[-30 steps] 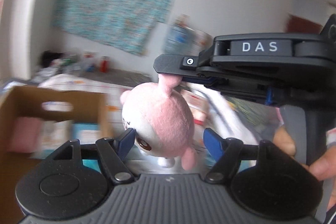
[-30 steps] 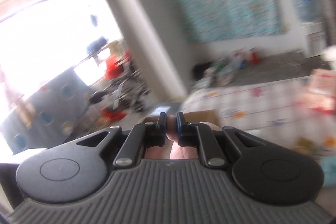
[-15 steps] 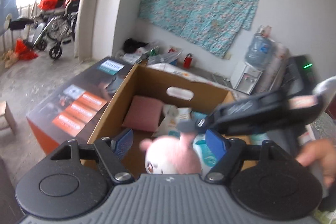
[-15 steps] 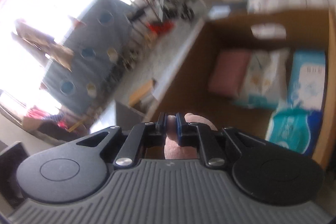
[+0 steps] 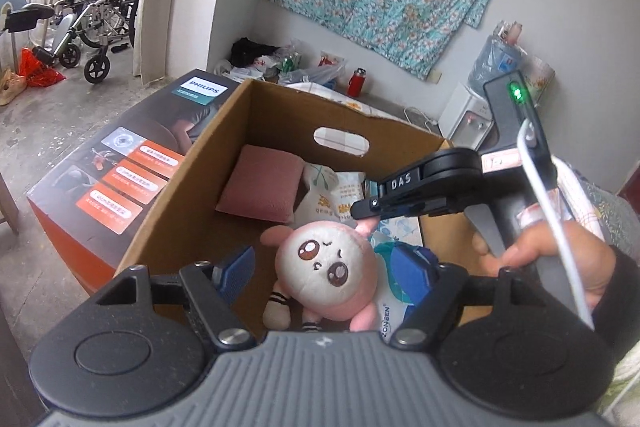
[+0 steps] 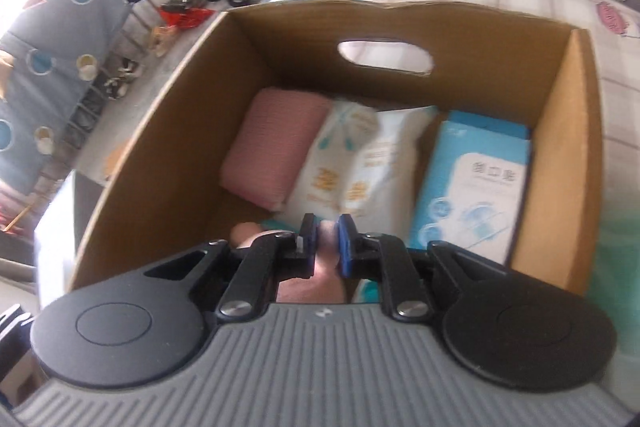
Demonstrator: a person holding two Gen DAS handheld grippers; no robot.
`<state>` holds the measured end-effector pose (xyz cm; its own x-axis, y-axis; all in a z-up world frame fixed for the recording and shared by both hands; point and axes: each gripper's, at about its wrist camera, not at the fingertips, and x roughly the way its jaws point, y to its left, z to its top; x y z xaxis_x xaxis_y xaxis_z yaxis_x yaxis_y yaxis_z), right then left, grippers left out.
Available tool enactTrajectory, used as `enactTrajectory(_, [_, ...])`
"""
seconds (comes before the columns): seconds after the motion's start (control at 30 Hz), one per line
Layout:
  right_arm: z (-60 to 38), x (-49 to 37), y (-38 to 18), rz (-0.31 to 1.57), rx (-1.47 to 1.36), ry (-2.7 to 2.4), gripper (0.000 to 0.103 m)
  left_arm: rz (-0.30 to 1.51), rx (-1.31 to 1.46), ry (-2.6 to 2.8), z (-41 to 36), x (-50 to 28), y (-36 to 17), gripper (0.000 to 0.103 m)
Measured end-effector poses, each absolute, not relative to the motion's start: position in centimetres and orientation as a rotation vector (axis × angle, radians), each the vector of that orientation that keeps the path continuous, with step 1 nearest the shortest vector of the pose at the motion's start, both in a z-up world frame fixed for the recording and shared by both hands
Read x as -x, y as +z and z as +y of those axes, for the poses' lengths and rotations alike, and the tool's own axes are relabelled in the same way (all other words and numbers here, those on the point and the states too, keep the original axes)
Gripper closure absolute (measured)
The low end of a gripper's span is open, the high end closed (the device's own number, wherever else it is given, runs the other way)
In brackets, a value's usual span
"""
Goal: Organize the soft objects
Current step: 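Carry the pink plush toy with the right tool into the cardboard box and release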
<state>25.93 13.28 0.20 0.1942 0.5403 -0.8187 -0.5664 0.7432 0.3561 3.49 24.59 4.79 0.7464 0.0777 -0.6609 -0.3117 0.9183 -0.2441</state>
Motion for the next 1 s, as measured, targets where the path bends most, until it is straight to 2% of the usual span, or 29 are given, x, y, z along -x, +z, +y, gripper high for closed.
enactTrajectory(0.2, [14.1,-25.8,0.5,1.058,0.024,0.828,0.083,0.736,0.347,0.209,24.5,-4.0,3.9,0.027])
enactTrajectory(0.3, [15.9,-25.6,0.3,1.081,0.048,0.901,0.079,0.758,0.349,0.203,24.5,-3.8,3.4,0.027])
enactTrajectory(0.47, [18.4,-25.2,-2.0,1.139,0.149,0.927,0.078,0.786,0.363,0.205,24.6,-3.6,2.8,0.027])
enactTrajectory(0.6, [17.9,-25.7,-1.7,1.157,0.103,0.919,0.077,0.801,0.356,0.201,24.4,-3.8,2.9,0.027])
enactTrajectory(0.8, [13.5,-25.2,1.8,1.057,-0.070,0.932,0.076,0.761,0.339,0.142,22.8,-4.1,3.6,0.027])
enactTrajectory(1.0, [4.1,-22.6,6.1,0.909,-0.222,0.880,0.072,0.746,0.277,0.020,18.4,-5.7,4.2,0.027])
